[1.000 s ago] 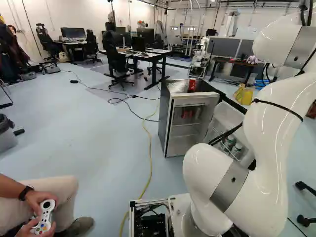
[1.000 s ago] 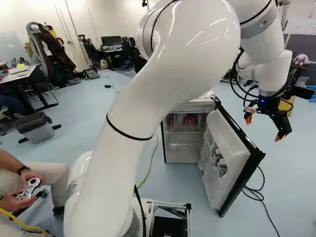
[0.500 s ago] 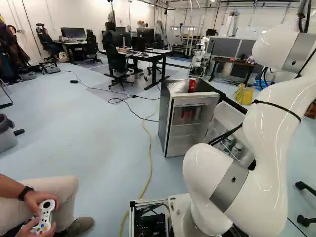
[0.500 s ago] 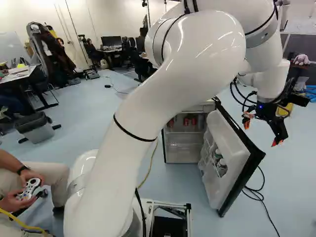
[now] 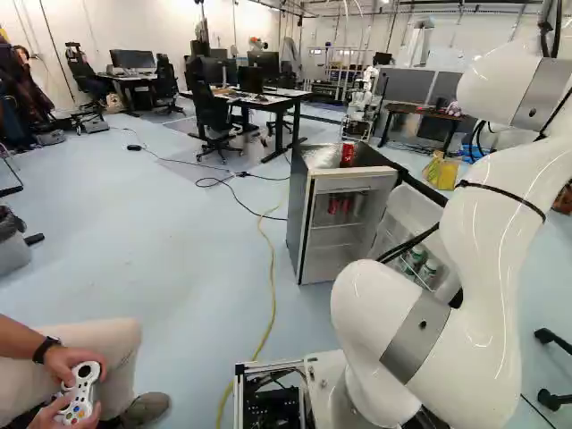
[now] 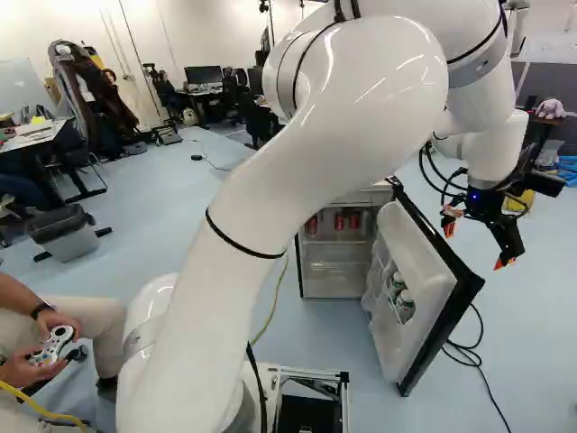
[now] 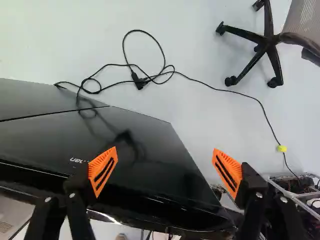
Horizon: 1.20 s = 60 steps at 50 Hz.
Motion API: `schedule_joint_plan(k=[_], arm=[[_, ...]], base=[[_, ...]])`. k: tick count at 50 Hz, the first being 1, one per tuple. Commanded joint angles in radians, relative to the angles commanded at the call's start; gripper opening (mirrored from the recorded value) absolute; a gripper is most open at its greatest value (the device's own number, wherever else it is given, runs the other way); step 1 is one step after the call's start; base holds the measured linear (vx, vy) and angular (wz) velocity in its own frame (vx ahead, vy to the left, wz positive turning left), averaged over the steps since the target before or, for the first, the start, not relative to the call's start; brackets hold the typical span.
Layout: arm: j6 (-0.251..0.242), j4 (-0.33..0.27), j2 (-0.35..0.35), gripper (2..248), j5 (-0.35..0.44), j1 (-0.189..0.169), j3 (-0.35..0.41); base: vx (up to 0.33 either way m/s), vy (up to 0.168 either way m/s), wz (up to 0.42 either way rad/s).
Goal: Grab a drink from the fridge
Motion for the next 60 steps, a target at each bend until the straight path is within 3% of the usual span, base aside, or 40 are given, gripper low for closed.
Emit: schedule_joint_plan(k=[60], arm=[[0.0,0.0,0.09,247,0.0,0.05,0.137]], base=[[0.0,0.0,0.0]])
